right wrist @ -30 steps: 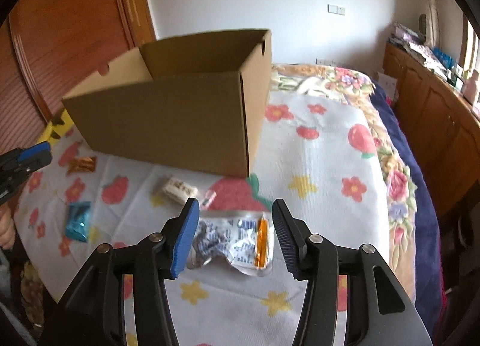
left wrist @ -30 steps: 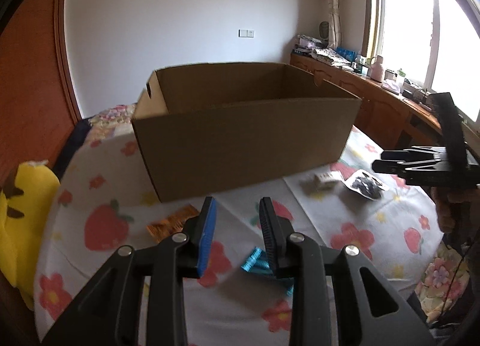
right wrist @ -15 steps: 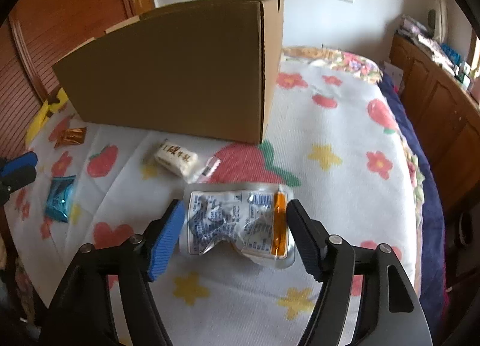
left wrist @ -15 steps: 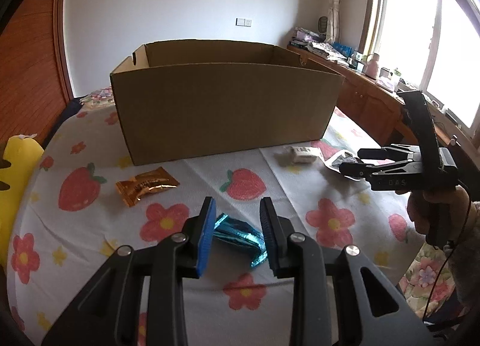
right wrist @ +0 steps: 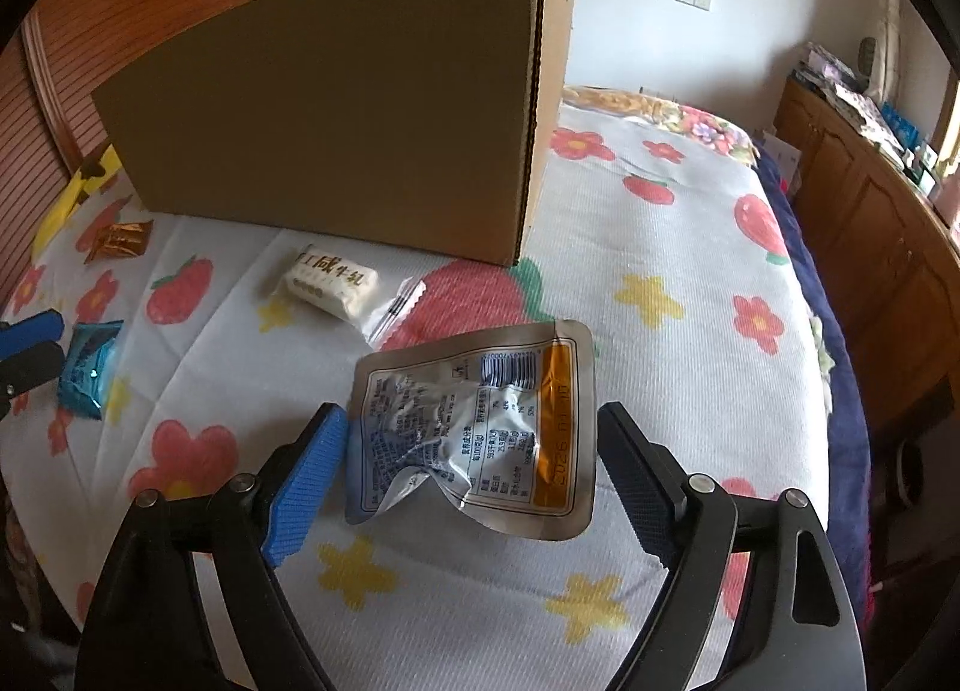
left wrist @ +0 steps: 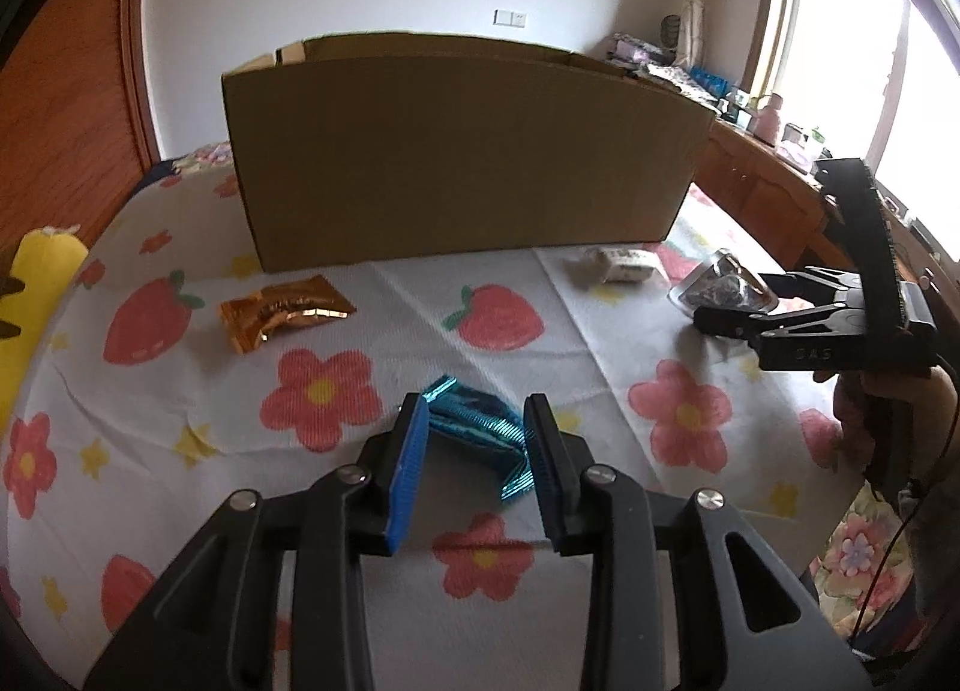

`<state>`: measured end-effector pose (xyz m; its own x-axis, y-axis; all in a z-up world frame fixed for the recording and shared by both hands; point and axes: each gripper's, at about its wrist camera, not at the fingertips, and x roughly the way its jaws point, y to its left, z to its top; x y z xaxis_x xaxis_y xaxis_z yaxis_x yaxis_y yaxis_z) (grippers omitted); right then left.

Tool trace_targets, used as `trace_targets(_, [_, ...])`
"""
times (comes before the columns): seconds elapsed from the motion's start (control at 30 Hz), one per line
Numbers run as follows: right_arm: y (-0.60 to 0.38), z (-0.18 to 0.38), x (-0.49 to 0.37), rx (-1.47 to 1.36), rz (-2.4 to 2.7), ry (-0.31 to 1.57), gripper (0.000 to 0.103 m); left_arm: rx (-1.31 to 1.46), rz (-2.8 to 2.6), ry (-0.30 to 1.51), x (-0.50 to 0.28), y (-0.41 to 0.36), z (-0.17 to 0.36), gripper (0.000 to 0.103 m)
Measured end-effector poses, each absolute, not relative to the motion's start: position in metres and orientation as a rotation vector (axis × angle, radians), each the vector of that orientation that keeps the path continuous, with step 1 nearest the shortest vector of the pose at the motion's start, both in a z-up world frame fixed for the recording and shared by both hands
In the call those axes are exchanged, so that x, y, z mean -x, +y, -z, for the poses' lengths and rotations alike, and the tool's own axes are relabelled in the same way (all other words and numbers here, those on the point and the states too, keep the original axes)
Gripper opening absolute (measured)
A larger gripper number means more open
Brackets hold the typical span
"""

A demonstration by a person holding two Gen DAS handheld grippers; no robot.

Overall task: Organize snacks
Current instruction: 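Grasp the blue foil candy with the left tool while the right tool grasps the clear vacuum pouch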

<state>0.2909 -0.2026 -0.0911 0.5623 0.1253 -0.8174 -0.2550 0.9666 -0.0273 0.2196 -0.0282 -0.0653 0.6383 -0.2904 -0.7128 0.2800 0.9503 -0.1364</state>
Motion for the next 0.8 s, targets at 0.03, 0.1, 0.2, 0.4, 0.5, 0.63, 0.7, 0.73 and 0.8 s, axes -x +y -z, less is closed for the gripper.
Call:
trace_targets(0.03, [-0.203, 0.091, -0.291, 0.149, -0.226, 0.948, 0.086, 0.019, 0.326, 0.82, -0.22, -0.028, 0.067, 0.035])
trace_targets(0.1, [-0.204, 0.092, -0.292, 0.146, -0.227, 0.948, 0.086, 0.027, 0.32, 0.822, -0.221, -0.027, 0.068, 0.037])
trace_targets(0.2, [-0.203, 0.092, -0.292, 0.148, -0.226, 0.946, 0.086, 0.039, 0.317, 0.837, -0.223, -0.028, 0.07, 0.039])
trace_targets(0.4, [-0.201, 0.093, -0.292, 0.15, -0.224, 0.945, 0.086, 0.033, 0.328, 0.876, -0.229, -0.036, 0.076, 0.039])
trace_targets(0.5, [-0.201, 0.093, -0.291, 0.151, -0.224, 0.944, 0.086, 0.011, 0.331, 0.885, -0.23, -0.043, 0.079, 0.04])
trace_targets(0.63, [-0.201, 0.093, -0.292, 0.151, -0.224, 0.944, 0.086, -0.01, 0.326, 0.883, -0.231, -0.046, 0.078, 0.04])
trace_targets(0.7, [-0.201, 0.093, -0.292, 0.151, -0.225, 0.944, 0.086, -0.019, 0.321, 0.88, -0.23, -0.046, 0.079, 0.04])
trace_targets(0.73, [-0.201, 0.093, -0.292, 0.151, -0.225, 0.944, 0.086, -0.023, 0.32, 0.877, -0.23, -0.046, 0.079, 0.04])
trace_targets(0.8, [-0.201, 0.093, -0.292, 0.151, -0.225, 0.944, 0.086, -0.03, 0.318, 0.87, -0.229, -0.047, 0.079, 0.04])
